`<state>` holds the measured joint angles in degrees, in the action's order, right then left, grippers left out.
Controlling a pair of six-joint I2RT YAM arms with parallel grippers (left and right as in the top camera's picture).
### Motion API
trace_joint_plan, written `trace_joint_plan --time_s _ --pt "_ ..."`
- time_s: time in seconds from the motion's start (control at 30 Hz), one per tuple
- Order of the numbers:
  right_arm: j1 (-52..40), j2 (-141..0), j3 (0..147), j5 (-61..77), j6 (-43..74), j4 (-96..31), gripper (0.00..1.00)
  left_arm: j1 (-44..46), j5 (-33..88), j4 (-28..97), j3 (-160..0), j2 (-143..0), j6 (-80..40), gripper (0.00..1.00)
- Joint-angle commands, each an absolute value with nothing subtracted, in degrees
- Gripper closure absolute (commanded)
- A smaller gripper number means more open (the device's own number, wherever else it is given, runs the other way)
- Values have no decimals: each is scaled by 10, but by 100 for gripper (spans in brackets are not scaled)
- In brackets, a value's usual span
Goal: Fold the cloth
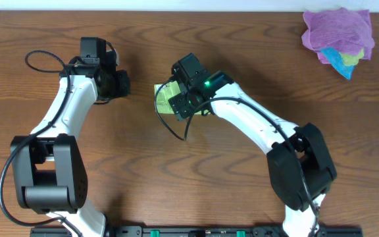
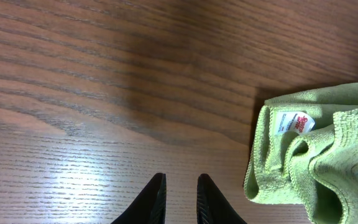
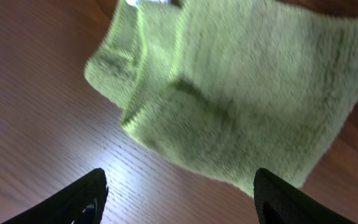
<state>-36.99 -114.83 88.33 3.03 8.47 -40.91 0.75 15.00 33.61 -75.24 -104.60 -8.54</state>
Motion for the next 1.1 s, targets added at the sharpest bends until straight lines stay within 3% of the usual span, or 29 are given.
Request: trace_joint_plan --time_s 0.0,0.87,1.0,1.03,1.07 --pt "-382 -1162 884 32 73 -398 25 7 147 336 -749 -1049 -77 81" --pt "-401 -1215 884 -15 25 -363 31 7 147 335 -749 -1049 -77 80" --pt "-402 -1215 884 -15 25 -350 50 7 147 336 -749 -1049 -77 80" --pt "-402 -1215 884 -15 25 -346 61 7 147 336 -749 -1049 -77 80" --pt "-402 -1215 884 -15 25 -342 85 7 147 336 -749 -1049 -77 80"
